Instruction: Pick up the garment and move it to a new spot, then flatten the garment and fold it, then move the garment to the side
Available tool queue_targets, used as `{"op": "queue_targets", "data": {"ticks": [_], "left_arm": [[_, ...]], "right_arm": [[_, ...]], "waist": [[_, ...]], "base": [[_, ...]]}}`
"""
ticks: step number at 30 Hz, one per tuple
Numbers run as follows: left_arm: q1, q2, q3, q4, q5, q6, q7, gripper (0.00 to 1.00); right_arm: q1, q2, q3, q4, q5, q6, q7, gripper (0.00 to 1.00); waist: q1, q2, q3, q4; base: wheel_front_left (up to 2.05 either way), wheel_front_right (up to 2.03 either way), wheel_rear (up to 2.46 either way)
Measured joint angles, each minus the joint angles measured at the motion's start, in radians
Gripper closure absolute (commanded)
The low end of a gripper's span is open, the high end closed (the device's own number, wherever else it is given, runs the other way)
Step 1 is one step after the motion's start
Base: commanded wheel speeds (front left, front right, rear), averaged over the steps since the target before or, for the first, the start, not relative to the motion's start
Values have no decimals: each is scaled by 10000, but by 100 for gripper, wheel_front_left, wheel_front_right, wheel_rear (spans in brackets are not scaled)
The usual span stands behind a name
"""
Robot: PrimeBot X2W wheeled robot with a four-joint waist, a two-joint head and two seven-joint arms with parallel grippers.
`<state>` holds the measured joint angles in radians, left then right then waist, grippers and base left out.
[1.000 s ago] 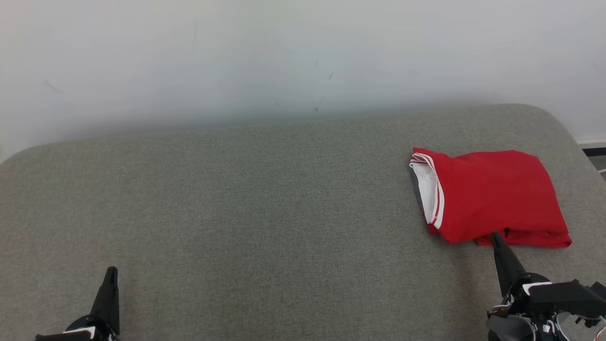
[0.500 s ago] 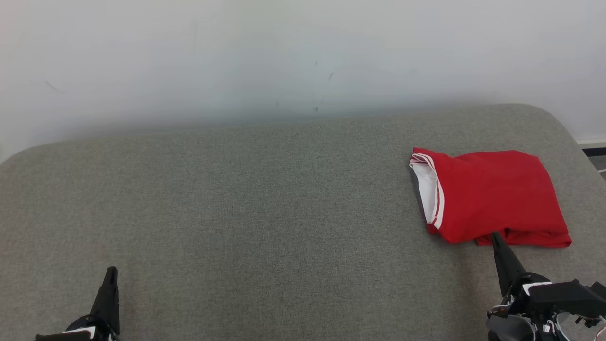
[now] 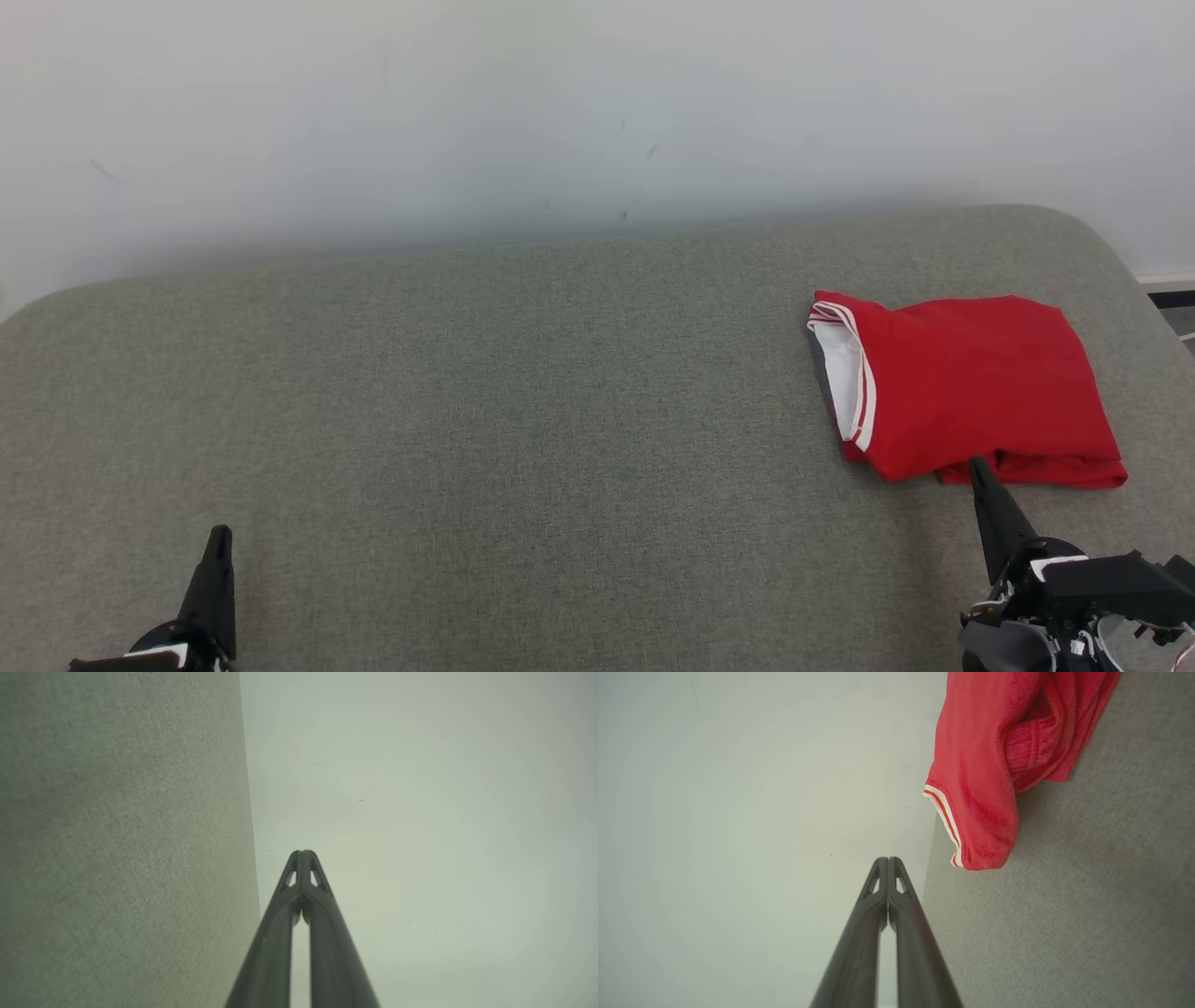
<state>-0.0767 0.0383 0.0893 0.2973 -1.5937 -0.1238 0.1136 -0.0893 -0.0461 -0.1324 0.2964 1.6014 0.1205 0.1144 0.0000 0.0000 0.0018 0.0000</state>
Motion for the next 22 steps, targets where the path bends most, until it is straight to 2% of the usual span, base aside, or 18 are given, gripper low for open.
{"op": "queue_targets", "data": {"ticks": [22], "left_arm": [[0,0,0,-2,0,0,0,100]], "right_arm": [[0,0,2,-4,0,0,0,100]], "waist": [[0,0,0,0]], "base": [[0,0,0]]}}
